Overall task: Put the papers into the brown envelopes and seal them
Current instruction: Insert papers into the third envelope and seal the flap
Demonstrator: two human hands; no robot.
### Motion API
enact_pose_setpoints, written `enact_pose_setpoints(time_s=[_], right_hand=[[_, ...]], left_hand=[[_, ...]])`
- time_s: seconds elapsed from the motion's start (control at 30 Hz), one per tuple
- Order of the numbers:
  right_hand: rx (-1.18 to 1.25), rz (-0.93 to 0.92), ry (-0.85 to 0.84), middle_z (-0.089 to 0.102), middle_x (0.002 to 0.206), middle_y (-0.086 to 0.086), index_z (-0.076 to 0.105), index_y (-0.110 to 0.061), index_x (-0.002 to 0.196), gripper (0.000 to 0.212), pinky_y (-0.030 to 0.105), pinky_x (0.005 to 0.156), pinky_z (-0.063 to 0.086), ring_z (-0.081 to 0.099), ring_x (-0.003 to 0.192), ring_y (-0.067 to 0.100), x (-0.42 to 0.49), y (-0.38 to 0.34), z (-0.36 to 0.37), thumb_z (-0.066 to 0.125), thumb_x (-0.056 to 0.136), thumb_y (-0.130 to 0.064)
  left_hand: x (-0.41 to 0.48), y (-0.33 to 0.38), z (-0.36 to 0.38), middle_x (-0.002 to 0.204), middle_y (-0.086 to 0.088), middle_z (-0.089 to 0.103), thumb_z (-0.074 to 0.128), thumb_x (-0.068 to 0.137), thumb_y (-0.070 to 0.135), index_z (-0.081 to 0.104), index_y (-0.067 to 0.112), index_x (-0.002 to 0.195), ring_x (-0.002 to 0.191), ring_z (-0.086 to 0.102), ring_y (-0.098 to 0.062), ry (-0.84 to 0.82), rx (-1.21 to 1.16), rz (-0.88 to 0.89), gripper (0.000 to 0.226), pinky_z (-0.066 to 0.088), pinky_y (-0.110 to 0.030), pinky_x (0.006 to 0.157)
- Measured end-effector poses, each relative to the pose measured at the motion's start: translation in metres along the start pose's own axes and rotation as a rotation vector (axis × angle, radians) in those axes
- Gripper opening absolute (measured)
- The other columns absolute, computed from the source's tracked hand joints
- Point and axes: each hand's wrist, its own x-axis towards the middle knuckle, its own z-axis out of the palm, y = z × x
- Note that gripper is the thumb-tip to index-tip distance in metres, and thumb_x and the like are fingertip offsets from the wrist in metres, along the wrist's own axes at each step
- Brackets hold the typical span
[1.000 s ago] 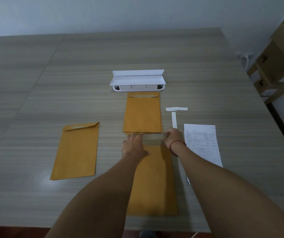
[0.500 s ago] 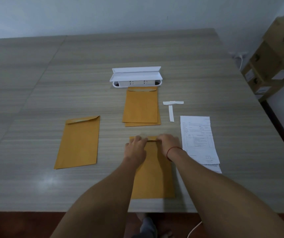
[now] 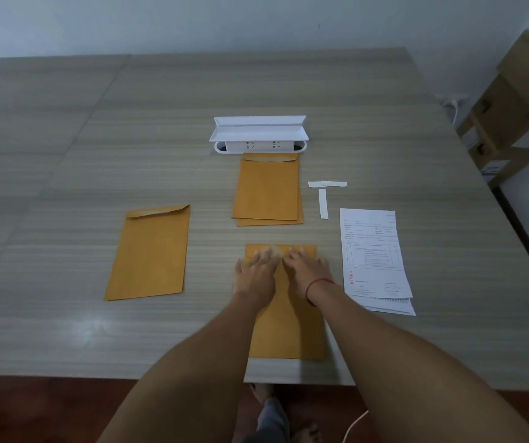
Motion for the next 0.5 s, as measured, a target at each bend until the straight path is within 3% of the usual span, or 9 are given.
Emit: enact_pose_setpoints(time_s=[0.1, 0.27, 0.4, 0.5], right_hand=[[-0.019, 0.034, 0.008, 0.006, 0.162, -0.006, 0.019, -0.029, 0.153, 0.069, 0.05, 0.119, 0.007, 0.005, 0.15, 0.018, -0.001, -0.002, 0.004, 0.05, 0.095, -0.009], [-0.111, 0.112, 0.091, 0.018, 0.16, -0.005, 0.033, -0.023, 0.148, 0.053, 0.051, 0.12, 0.001, 0.02, 0.147, 0.016, -0.003, -0.004, 0.0, 0.044, 0.096, -0.021], [-0.145, 0.151, 0.11, 0.021, 0.16, -0.004, 0.034, -0.019, 0.148, 0.053, 0.048, 0.12, -0.002, 0.023, 0.145, 0.017, -0.008, -0.003, 0.001, 0.045, 0.096, -0.022], [-0.151, 0.164, 0.142, 0.026, 0.158, 0.0, 0.036, -0.016, 0.146, 0.053, 0.047, 0.12, -0.001, 0.026, 0.144, 0.019, -0.004, -0.012, -0.002, 0.048, 0.095, -0.024]], left_hand=[[0.002, 0.001, -0.001, 0.162, 0.009, 0.008, 0.031, 0.101, 0.019, 0.022, 0.032, 0.15, 0.15, 0.008, -0.018, -0.017, 0.025, -0.025, 0.051, 0.014, -0.052, 0.119], [0.004, 0.002, -0.006, 0.162, 0.007, 0.013, 0.03, 0.102, 0.032, 0.025, 0.029, 0.15, 0.149, 0.015, -0.018, -0.021, 0.081, -0.06, 0.048, 0.016, -0.049, 0.118], [0.004, -0.008, -0.007, 0.161, 0.002, 0.018, 0.035, 0.098, 0.051, 0.028, 0.023, 0.149, 0.147, 0.022, -0.022, -0.013, 0.097, -0.137, 0.059, 0.02, -0.046, 0.118], [0.006, -0.009, -0.01, 0.161, -0.001, 0.016, 0.036, 0.097, 0.053, 0.025, 0.02, 0.151, 0.148, 0.02, -0.022, -0.034, 0.128, -0.15, 0.064, 0.018, -0.045, 0.12]])
